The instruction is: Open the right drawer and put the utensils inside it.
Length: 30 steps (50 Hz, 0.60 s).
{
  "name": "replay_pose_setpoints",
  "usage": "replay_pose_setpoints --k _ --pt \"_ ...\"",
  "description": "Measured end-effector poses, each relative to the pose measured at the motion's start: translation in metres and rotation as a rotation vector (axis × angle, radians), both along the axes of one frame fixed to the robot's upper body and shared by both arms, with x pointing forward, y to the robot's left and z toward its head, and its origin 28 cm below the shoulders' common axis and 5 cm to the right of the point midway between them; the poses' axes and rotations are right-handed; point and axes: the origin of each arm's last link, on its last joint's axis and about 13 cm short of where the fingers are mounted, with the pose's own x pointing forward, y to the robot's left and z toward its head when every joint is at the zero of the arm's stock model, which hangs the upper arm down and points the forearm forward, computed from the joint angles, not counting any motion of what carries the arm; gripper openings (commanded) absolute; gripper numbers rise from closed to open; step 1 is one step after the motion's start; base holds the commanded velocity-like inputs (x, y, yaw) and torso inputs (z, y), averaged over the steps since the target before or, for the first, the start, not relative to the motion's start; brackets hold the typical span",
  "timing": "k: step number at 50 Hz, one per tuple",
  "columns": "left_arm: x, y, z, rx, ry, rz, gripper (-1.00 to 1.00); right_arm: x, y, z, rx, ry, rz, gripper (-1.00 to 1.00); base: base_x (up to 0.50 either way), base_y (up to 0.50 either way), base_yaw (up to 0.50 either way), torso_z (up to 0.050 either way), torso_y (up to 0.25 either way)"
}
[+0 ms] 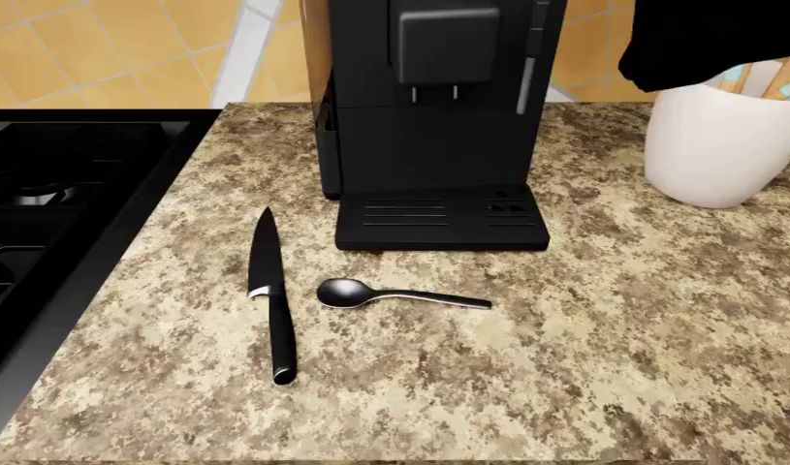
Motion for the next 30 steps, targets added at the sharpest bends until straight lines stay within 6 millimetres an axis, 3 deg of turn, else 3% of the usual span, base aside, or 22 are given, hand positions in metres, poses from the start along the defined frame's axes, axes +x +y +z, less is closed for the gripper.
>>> replay_pose_setpoints --k 11,30 --pt "0.0 0.0 0.0 -0.002 0.0 0.0 1.0 -0.006 0.002 0.001 -0.067 0.103 0.046 1.0 0.0 0.0 0.0 0.0 0.0" --pt "0.001 0.0 -0.001 -0.002 0.005 -0.001 1.0 0.001 0.013 -0.008 -0.169 0.371 0.213 1.0 0.0 0.0 0.0 0.0 0.0"
